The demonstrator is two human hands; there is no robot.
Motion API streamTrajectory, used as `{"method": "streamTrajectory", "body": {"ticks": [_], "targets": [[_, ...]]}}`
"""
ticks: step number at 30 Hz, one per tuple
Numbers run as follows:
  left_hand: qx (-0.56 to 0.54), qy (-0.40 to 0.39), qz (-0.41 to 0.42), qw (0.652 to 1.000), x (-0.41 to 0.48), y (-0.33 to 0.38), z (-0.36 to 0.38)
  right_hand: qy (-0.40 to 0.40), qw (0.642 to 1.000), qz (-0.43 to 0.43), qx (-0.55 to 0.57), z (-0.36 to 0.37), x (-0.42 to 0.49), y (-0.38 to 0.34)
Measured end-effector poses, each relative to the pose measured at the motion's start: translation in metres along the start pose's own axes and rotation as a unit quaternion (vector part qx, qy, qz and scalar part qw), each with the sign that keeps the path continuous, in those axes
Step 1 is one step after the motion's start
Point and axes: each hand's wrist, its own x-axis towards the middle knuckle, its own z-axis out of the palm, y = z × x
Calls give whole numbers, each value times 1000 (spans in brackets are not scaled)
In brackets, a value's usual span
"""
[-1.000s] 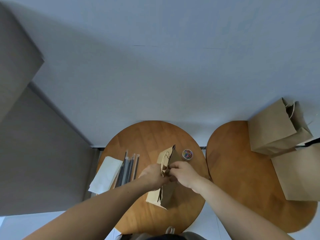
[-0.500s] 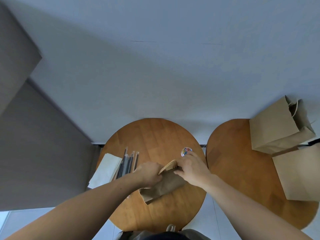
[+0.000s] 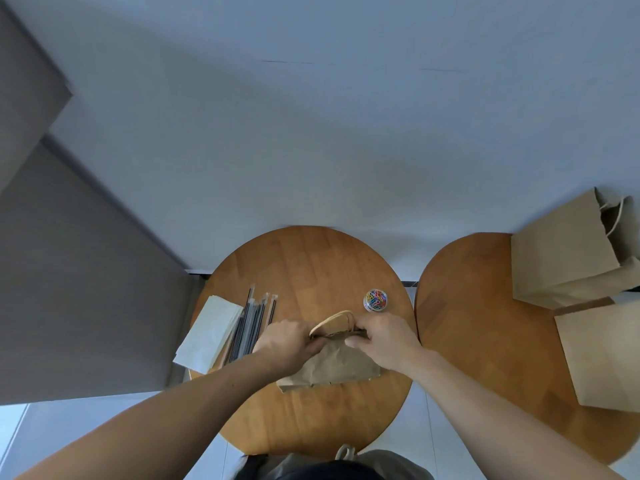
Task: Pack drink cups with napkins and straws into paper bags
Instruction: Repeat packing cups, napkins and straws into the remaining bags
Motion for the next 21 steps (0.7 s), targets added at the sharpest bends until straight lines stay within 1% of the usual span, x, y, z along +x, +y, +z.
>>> {"method": "streamTrajectory", "body": {"ticks": [3,6,8,9,10,11,13,15,18,21], "targets": [[-5,-34,5,999,8,-2,-10,-43,998,17,41,-5,8,9],[-7,-56,-2,998,20,-2,-15,-75,985,48,148,-15,19,20],[-10,-64,1,998,30,0,-18,-68,963,86,247,-20,29,30],[-21,-66,0,998,35,2,-19,-52,952,116,280,-20,36,39],[-33,-67,-5,997,40,3,-19,-37,946,145,289,-20,43,48],[-42,-70,-11,997,45,4,-20,-29,948,169,268,-18,51,59],[-55,-84,-19,995,54,5,-21,-36,962,201,181,-9,67,81],[-72,-99,-20,992,60,3,-19,-35,968,221,109,0,83,98],[-110,-95,-18,989,64,-2,-16,-32,976,215,11,14,98,119],[-128,-95,-23,987,65,-8,-14,-66,979,176,-75,26,112,134]]}}
